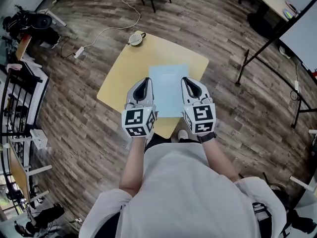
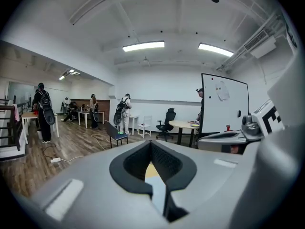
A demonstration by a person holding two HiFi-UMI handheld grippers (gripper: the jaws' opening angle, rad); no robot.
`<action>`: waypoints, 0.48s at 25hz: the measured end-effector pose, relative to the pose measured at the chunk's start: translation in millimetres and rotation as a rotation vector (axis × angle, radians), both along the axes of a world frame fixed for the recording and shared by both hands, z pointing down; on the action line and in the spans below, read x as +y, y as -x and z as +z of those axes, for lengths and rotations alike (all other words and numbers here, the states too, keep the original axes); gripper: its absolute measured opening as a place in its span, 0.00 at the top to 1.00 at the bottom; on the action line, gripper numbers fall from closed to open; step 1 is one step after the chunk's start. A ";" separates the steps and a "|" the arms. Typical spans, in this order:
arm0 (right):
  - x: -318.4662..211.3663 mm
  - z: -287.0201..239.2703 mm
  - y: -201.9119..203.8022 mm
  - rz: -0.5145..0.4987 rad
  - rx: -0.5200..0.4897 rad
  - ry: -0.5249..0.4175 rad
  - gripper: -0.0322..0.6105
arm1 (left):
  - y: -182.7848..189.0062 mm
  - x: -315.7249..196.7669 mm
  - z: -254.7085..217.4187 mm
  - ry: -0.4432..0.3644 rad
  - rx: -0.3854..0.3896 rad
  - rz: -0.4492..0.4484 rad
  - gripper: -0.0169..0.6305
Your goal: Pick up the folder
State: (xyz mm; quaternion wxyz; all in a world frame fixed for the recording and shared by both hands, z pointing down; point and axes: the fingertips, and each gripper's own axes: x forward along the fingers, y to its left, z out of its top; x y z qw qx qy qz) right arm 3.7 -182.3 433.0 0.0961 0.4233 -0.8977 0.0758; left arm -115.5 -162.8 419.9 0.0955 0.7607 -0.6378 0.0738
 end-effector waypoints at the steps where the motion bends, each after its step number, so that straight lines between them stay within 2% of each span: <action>1: -4.3 2.3 0.2 0.007 0.008 0.004 0.94 | 2.1 -5.4 2.6 0.007 0.006 0.009 0.96; 12: -40.6 45.2 12.9 0.093 0.077 0.102 0.94 | 32.1 -40.8 47.9 0.102 0.027 0.080 0.96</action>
